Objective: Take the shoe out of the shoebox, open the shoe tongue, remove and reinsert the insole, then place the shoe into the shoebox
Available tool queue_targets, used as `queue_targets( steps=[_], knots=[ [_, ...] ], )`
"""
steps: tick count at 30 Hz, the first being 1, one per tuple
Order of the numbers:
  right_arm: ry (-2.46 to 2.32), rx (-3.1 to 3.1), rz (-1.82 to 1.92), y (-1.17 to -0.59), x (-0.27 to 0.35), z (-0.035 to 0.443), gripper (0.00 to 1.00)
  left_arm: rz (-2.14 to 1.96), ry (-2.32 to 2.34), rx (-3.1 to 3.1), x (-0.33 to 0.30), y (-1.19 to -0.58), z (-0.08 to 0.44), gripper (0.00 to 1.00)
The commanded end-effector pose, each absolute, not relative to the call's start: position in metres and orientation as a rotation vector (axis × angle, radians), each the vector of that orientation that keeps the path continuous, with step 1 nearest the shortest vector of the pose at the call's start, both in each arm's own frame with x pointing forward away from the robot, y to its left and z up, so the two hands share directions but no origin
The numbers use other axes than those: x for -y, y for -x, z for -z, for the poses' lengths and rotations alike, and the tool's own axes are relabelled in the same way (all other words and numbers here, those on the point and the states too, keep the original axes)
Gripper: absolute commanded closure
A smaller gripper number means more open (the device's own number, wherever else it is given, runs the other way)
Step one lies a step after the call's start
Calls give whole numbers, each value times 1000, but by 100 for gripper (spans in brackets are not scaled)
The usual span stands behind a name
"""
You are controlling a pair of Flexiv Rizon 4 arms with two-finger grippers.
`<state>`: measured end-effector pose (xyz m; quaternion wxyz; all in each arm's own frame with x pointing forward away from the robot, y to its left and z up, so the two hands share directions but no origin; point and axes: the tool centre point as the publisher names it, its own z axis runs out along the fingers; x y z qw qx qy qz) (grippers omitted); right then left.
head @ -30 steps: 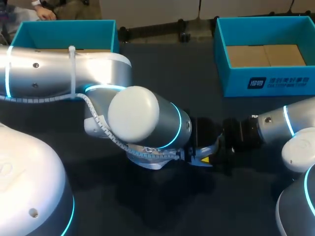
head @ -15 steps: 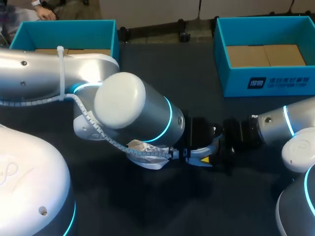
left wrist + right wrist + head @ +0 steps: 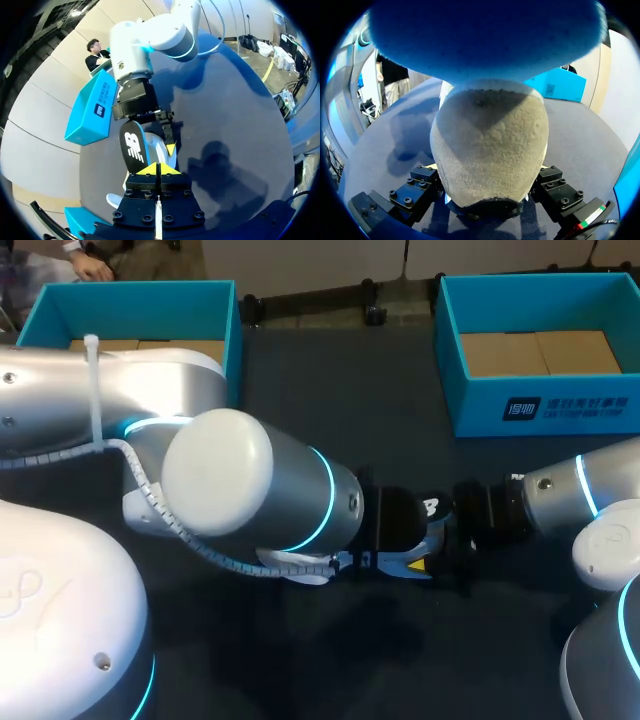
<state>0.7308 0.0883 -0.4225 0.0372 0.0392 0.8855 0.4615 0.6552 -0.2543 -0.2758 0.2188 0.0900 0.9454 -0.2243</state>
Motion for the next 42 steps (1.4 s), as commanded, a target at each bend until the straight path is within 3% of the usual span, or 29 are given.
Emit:
queue_targets(
  steps=[1, 2, 5, 8, 11, 15, 19, 25, 30, 32, 42],
  knots=[
    [-121, -2720, -1410, -730, -89, 422, 100, 601, -224, -2591, 253, -654, 279, 97],
    [-121, -2720, -1410, -730, -89, 422, 100, 603, -218, -2583, 253, -655, 281, 93],
    [-121, -2720, -1410, -730, -89, 422, 100, 596, -203, -2548, 255, -658, 287, 66],
    [-121, -2720, -1410, -730, -89, 422, 100, 594, -196, -2519, 258, -661, 293, 62],
    [-121, -2720, -1410, -730, -89, 422, 100, 583, -189, -2491, 261, -665, 300, 51],
    [-121, -2720, -1410, -730, -89, 422, 100, 579, -164, -2441, 265, -670, 309, 54],
    [-121, -2720, -1410, -730, -89, 422, 100, 591, -143, -2398, 270, -677, 318, 50],
    [-121, -2720, -1410, -730, -89, 422, 100, 588, -107, -2346, 278, -683, 327, 26],
    [-121, -2720, -1410, -730, -89, 422, 100, 616, -85, -2357, 281, -684, 326, 17],
    [-121, -2720, -1410, -730, -89, 422, 100, 624, -79, -2369, 281, -685, 324, 0],
    [-121, -2720, -1410, -730, -89, 422, 100, 625, -73, -2362, 280, -685, 322, 0]
  ],
)
